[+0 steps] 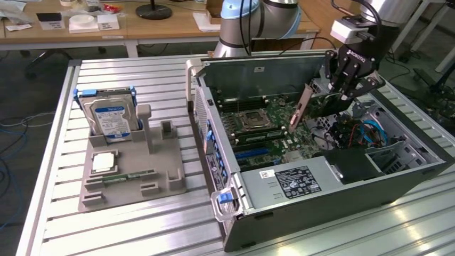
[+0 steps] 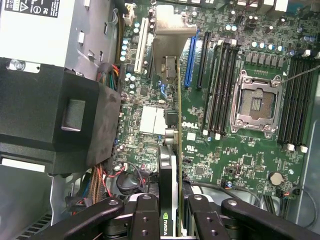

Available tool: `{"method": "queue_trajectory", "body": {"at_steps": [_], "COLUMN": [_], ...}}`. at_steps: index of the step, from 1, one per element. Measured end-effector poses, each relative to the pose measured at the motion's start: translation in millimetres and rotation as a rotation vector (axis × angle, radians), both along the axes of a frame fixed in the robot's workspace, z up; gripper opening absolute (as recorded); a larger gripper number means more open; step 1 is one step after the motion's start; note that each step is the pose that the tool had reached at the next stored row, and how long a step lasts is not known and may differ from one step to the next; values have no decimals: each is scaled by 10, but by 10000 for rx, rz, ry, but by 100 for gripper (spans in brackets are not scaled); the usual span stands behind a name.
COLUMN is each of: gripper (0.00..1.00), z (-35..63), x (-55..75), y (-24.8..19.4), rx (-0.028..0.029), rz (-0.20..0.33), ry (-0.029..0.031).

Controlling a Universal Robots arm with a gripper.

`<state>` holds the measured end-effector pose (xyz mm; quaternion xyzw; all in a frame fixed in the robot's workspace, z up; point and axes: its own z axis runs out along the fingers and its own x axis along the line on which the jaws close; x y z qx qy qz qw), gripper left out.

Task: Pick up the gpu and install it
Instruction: 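Insert the gpu into the slot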

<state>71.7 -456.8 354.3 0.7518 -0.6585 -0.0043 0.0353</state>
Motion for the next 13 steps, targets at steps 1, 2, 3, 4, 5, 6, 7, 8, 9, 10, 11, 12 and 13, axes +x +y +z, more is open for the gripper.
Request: {"method": "queue_trajectory", "body": {"at_steps": [1,2,3,4,5,6,7,8,9,10,11,12,13], "gripper": [27,27,27,27,27,27,27,27,27,27,27,27,27], "z": [0,0,0,0,0,0,0,0,2,5,9,11,10], "x": [-9,-20,-29,-38,-48,-58,-66,-73,-78,-81,-82,-82,-83], "y": [0,0,0,0,0,0,0,0,1,1,0,1,1], "rx": [42,121,197,268,328,390,457,516,562,594,613,623,630], "rz": [-1,-6,-14,-23,-30,-34,-38,-43,-47,-56,-65,-80,-114], "ry": [-20,-49,-73,-94,-113,-136,-157,-179,-204,-226,-240,-249,-258]}}
